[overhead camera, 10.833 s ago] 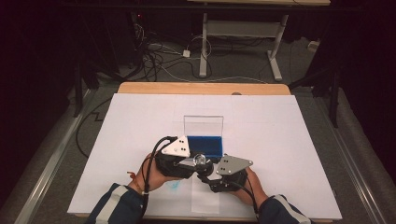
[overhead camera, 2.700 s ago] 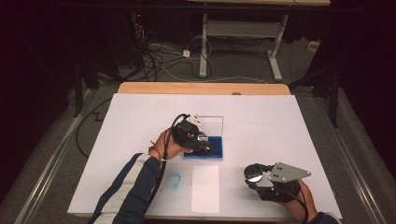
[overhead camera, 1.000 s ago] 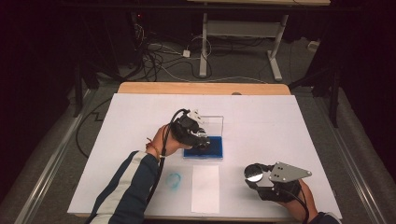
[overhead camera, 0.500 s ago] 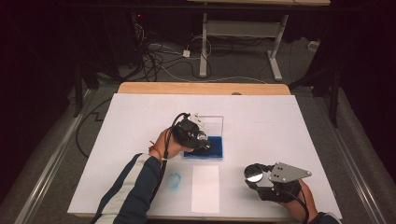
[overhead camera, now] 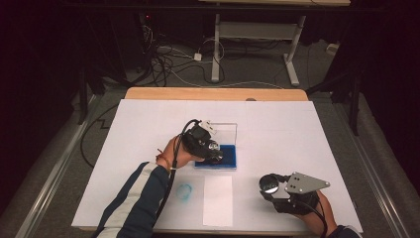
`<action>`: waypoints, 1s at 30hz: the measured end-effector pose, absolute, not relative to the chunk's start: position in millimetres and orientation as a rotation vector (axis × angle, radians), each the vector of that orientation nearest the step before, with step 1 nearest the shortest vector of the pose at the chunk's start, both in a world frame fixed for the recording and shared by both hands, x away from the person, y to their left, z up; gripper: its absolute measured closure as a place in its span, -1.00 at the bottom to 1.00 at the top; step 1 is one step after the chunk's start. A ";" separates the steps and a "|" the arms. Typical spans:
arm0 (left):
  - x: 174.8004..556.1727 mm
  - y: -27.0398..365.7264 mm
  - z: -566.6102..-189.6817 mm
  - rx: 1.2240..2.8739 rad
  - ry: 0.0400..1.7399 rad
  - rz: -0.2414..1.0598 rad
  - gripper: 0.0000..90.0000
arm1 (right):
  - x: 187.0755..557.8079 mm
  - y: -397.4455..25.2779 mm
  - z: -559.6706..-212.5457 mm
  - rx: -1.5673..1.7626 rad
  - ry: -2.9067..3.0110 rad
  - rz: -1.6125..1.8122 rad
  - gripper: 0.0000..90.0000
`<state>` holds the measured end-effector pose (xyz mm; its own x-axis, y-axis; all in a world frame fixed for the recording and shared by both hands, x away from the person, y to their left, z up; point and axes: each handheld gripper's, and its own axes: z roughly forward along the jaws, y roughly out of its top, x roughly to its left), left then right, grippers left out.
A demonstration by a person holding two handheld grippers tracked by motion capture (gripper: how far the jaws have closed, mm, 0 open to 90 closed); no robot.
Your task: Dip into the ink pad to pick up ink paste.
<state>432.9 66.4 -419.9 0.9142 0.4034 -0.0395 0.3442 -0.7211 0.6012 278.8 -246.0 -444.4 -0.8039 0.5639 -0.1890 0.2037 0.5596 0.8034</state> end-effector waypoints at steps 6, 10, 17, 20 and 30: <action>434.3 69.9 -429.1 2.373 0.559 0.104 0.21 | 276.9 -245.1 -443.8 0.609 2.370 1.140 -0.14; 434.2 71.3 -430.4 2.363 0.564 0.099 0.21 | 277.0 -245.3 -443.5 0.611 2.367 1.143 -0.14; 435.3 72.9 -433.4 2.333 0.570 0.077 0.21 | 277.0 -245.3 -443.5 0.612 2.366 1.138 -0.14; 435.2 74.5 -435.3 2.316 0.576 0.068 0.21 | 277.3 -245.3 -443.6 0.611 2.368 1.137 -0.14; 434.8 75.6 -438.7 2.293 0.579 0.055 0.21 | 277.2 -245.0 -443.8 0.610 2.368 1.135 -0.14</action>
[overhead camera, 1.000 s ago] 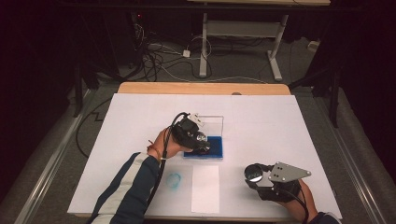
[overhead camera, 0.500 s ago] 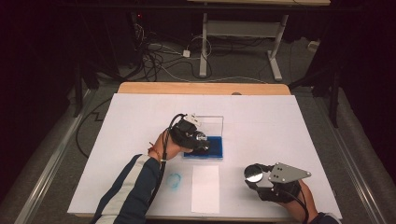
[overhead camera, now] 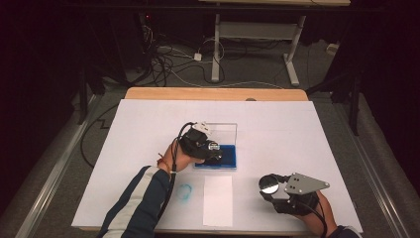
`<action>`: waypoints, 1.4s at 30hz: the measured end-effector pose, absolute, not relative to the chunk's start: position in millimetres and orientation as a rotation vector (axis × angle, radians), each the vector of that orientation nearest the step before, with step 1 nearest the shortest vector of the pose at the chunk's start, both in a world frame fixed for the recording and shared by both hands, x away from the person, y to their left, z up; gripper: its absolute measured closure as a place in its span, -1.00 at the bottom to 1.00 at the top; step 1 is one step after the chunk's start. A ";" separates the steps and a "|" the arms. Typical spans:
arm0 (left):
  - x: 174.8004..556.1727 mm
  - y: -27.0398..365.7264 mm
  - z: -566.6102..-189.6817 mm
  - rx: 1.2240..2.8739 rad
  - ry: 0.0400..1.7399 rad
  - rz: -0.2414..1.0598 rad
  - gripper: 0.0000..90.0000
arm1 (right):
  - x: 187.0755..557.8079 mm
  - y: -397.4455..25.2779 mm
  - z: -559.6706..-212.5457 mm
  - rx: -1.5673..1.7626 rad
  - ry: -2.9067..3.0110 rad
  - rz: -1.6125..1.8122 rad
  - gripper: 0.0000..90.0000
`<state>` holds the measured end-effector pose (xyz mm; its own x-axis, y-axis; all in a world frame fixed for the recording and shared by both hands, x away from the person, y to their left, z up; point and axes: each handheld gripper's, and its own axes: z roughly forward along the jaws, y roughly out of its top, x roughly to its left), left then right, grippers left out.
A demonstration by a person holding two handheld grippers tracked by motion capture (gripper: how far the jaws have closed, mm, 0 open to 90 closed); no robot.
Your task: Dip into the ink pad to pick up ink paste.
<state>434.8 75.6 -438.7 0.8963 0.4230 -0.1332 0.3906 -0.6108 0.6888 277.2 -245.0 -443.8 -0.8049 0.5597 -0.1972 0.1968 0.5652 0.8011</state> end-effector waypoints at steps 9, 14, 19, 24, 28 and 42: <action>434.2 74.8 -435.8 2.316 0.580 0.063 0.21 | 277.5 -245.6 -443.9 0.617 2.369 1.142 -0.14; 432.0 73.1 -432.5 2.335 0.567 0.077 0.21 | 277.9 -246.3 -443.6 0.618 2.366 1.146 -0.14; 425.9 73.9 -416.9 2.320 0.529 0.116 0.21 | 278.0 -246.4 -443.1 0.618 2.361 1.147 -0.14; 419.3 81.3 -399.7 2.290 0.506 0.140 0.21 | 277.2 -247.0 -441.8 0.616 2.354 1.151 -0.14; 413.5 85.3 -390.3 2.274 0.487 0.144 0.21 | 277.2 -247.8 -441.1 0.622 2.348 1.152 -0.14; 399.2 88.3 -383.5 2.298 0.442 0.164 0.21 | 277.8 -247.1 -441.2 0.622 2.350 1.151 -0.14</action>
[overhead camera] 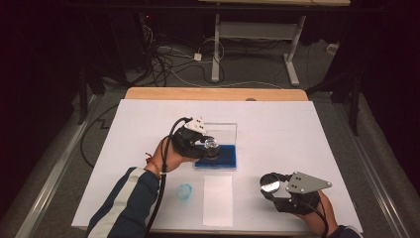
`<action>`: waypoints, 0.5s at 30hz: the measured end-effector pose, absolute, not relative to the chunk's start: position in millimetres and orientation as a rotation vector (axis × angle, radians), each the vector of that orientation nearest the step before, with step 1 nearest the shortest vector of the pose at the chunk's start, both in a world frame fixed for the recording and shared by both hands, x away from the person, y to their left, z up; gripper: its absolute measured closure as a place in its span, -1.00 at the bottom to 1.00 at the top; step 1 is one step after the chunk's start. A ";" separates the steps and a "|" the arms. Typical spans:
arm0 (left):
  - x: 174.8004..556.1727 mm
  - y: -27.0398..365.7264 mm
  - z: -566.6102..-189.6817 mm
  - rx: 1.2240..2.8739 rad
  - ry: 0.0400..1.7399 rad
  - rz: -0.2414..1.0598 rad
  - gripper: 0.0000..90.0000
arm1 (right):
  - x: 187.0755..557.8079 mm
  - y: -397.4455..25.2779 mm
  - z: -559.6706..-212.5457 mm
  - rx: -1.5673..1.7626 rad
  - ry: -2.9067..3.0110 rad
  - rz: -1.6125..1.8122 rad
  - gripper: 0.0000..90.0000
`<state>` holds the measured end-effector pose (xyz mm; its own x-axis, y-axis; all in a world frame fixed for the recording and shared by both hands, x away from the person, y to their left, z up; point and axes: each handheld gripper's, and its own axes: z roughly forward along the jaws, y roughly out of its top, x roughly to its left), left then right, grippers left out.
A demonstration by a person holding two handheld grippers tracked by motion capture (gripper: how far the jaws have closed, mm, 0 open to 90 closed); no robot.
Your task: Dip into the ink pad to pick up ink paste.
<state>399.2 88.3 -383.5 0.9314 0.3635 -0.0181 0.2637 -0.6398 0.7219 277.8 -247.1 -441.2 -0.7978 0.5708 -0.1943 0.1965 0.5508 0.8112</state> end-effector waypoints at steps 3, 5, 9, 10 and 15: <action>395.7 88.2 -382.7 2.300 0.431 0.169 0.21 | 278.3 -246.7 -441.2 0.618 2.349 1.151 -0.14; 393.4 88.2 -382.4 2.307 0.423 0.174 0.21 | 278.3 -246.4 -441.2 0.623 2.351 1.150 -0.14; 388.2 90.4 -381.7 2.301 0.413 0.186 0.21 | 279.7 -246.5 -441.0 0.622 2.350 1.154 -0.14; 387.2 91.3 -381.6 2.297 0.413 0.187 0.21 | 280.3 -246.6 -441.1 0.623 2.351 1.156 -0.14; 380.7 98.1 -381.7 2.279 0.407 0.204 0.21 | 281.5 -245.6 -440.9 0.625 2.352 1.152 -0.14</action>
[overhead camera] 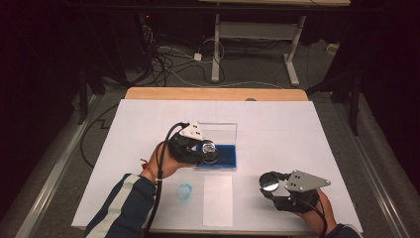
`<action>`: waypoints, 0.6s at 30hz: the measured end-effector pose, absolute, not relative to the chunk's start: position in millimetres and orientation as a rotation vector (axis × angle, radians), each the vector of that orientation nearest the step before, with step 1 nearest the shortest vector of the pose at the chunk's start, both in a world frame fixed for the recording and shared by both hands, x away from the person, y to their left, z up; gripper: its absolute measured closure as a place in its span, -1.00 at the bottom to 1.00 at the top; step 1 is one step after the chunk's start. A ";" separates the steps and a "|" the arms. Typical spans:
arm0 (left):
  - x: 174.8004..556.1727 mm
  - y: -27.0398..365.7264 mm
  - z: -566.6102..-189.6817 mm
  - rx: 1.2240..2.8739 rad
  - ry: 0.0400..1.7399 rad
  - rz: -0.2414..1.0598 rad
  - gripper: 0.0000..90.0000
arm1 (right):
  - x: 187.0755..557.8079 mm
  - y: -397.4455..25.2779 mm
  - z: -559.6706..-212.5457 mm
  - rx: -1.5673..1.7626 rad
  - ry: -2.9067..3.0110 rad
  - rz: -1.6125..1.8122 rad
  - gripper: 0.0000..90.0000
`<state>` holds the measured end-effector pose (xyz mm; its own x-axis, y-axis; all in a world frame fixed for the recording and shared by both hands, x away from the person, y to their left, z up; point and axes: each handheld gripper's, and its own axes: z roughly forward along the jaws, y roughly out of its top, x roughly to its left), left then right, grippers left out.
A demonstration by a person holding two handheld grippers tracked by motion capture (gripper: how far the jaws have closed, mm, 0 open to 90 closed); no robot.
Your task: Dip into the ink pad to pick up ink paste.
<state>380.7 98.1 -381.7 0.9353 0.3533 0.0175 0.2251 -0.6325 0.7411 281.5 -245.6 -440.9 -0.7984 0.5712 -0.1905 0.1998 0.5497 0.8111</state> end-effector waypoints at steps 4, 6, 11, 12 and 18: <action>374.6 105.1 -380.9 2.256 0.412 0.224 0.21 | 281.6 -244.7 -441.6 0.620 2.358 1.146 -0.14; 372.5 107.3 -380.8 2.248 0.412 0.228 0.21 | 281.8 -245.0 -442.1 0.621 2.361 1.145 -0.14; 367.9 109.9 -383.5 2.247 0.404 0.228 0.21 | 281.8 -245.1 -441.9 0.624 2.360 1.147 -0.14; 367.6 110.0 -384.2 2.245 0.403 0.226 0.21 | 282.0 -245.1 -441.8 0.624 2.360 1.148 -0.14; 363.8 109.7 -386.3 2.249 0.392 0.238 0.21 | 282.1 -245.0 -441.9 0.622 2.360 1.146 -0.14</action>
<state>363.8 109.7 -386.3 0.9335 0.3563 0.0411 0.2008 -0.6141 0.7632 282.1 -245.0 -441.9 -0.8014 0.5671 -0.1902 0.2012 0.5549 0.8072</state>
